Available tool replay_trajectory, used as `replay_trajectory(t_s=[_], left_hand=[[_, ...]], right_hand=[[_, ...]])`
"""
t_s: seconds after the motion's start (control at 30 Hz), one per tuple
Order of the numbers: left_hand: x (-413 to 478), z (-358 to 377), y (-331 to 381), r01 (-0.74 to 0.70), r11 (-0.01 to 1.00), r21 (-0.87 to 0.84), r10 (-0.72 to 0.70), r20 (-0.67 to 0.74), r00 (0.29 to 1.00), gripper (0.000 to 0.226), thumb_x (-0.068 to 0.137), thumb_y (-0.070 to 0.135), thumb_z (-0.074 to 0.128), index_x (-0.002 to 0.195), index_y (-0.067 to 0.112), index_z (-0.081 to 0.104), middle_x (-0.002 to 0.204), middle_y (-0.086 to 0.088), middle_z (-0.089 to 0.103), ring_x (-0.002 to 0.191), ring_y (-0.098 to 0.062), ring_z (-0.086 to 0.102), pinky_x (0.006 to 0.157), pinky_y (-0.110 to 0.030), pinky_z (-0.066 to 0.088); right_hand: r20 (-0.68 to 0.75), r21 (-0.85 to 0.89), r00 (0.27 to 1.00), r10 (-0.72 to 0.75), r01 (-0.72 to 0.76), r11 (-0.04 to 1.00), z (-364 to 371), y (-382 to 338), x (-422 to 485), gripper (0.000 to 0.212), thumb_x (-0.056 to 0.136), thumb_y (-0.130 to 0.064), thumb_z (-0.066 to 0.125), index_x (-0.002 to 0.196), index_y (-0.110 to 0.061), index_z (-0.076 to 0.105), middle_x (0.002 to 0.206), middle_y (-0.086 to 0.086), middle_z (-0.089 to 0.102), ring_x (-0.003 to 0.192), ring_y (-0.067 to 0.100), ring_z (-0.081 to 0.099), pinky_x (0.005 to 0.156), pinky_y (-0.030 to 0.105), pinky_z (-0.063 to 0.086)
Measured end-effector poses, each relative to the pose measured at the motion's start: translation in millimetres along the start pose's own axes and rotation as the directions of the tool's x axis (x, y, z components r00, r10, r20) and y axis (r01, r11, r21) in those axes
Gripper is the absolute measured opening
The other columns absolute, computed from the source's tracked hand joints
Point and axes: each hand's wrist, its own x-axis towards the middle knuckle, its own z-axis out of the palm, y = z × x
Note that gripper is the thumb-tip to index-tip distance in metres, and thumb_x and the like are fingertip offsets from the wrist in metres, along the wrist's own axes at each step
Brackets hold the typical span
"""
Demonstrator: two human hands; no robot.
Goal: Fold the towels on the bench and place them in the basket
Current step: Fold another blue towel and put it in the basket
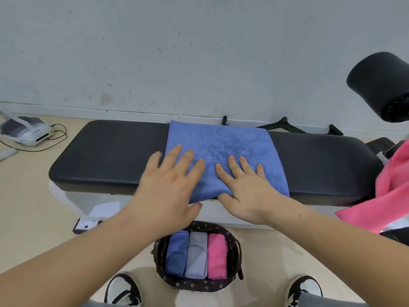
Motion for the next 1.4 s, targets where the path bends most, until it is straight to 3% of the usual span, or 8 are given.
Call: replay_trajectory(t_s=[0.1, 0.27, 0.47, 0.6, 0.9, 1.0, 1.13, 1.4], left_hand=[[15.0, 6.7, 19.7, -0.045, 0.999, 0.007, 0.044, 0.05, 0.998, 0.063, 0.071, 0.041, 0.074, 0.127, 0.013, 0.066, 0.123, -0.01, 0.066, 0.121, -0.037, 0.06, 0.1, -0.057, 0.046], [32.7, -10.7, 34.3, 0.051, 0.998, 0.036, -0.057, 0.174, 0.983, 0.017, 0.092, 0.019, 0.052, 0.107, 0.024, 0.059, 0.105, 0.003, 0.061, 0.1, -0.023, 0.059, 0.07, -0.034, 0.03], [31.3, -26.9, 24.5, 0.181, 0.983, -0.011, -0.177, 0.168, 0.97, 0.016, 0.088, 0.012, 0.046, 0.088, 0.027, 0.04, 0.08, 0.005, 0.046, 0.076, -0.023, 0.046, 0.063, -0.031, 0.031], [27.6, -23.8, 7.3, 0.207, 0.977, -0.043, -0.196, 0.184, 0.963, 0.022, 0.083, 0.008, 0.047, 0.094, 0.027, 0.053, 0.079, 0.005, 0.048, 0.076, -0.022, 0.048, 0.059, -0.031, 0.032], [20.9, -18.1, -26.9, 0.258, 0.922, -0.29, -0.191, 0.24, 0.952, 0.014, 0.076, 0.002, 0.051, 0.072, 0.014, 0.057, 0.065, 0.0, 0.052, 0.061, -0.02, 0.046, 0.052, -0.03, 0.035], [16.9, -25.2, -31.9, 0.285, 0.841, -0.459, -0.191, 0.241, 0.951, 0.011, 0.072, -0.003, 0.05, 0.064, 0.004, 0.049, 0.056, -0.006, 0.044, 0.054, -0.019, 0.036, 0.051, -0.031, 0.028], [17.1, -38.5, -33.0, 0.427, 0.642, -0.637, -0.242, 0.36, 0.901, 0.017, 0.071, -0.009, 0.042, 0.06, 0.003, 0.046, 0.051, 0.001, 0.036, 0.048, -0.013, 0.032, 0.047, -0.026, 0.028], [35.1, -19.0, -45.1, 0.588, 0.343, -0.732, -0.42, 0.441, 0.793, 0.019, 0.081, -0.003, 0.044, 0.077, 0.003, 0.062, 0.061, -0.003, 0.053, 0.057, -0.019, 0.046, 0.046, -0.025, 0.041]], right_hand=[[0.06, 0.058, 0.998, 0.01, -0.013, 0.998, -3.9, -2.4, 1.0, 0.104, 0.067, -0.066, -0.007, 0.165, -0.031, -0.003, 0.172, 0.009, -0.014, 0.157, 0.034, -0.018, 0.122, 0.066, -0.008], [0.138, 0.151, 0.99, 0.02, -0.041, 0.988, -17.1, 4.2, -0.8, 0.064, 0.105, -0.052, 0.02, 0.165, -0.035, 0.004, 0.172, 0.006, -0.016, 0.157, 0.029, -0.021, 0.123, 0.061, -0.012], [0.036, -0.042, 0.999, -0.008, 0.009, 0.999, -9.7, 7.6, -1.9, 0.077, 0.093, -0.04, 0.054, 0.162, -0.028, 0.021, 0.171, 0.012, 0.008, 0.157, 0.037, 0.005, 0.123, 0.061, 0.01], [-0.257, -0.155, 0.962, -0.088, 0.049, 0.987, -18.3, 16.3, -12.7, 0.036, 0.083, -0.019, 0.054, 0.118, -0.024, 0.064, 0.12, -0.001, 0.054, 0.117, 0.026, 0.053, 0.084, 0.034, 0.042], [-0.18, 0.151, 0.978, 0.103, -0.076, 0.986, -39.2, 57.0, -53.5, 0.031, 0.076, -0.004, 0.051, 0.081, -0.025, 0.072, 0.075, -0.003, 0.067, 0.075, 0.025, 0.057, 0.058, 0.028, 0.043], [-0.157, 0.267, 0.975, 0.157, -0.111, 0.957, -48.2, 62.9, -61.5, 0.027, 0.068, -0.002, 0.05, 0.05, -0.019, 0.041, 0.049, -0.002, 0.033, 0.055, 0.019, 0.027, 0.051, 0.028, 0.022], [-0.025, 0.444, 0.983, 0.18, -0.15, 0.883, -58.6, 67.1, -61.6, 0.024, 0.066, 0.002, 0.045, 0.053, -0.013, 0.031, 0.055, 0.0, 0.025, 0.059, 0.018, 0.022, 0.057, 0.035, 0.018], [-0.065, 0.801, 0.9, 0.432, -0.211, 0.56, -50.7, 84.3, -25.4, 0.02, 0.087, -0.013, 0.051, 0.079, 0.005, 0.054, 0.071, 0.013, 0.041, 0.067, 0.023, 0.038, 0.061, 0.034, 0.033]])
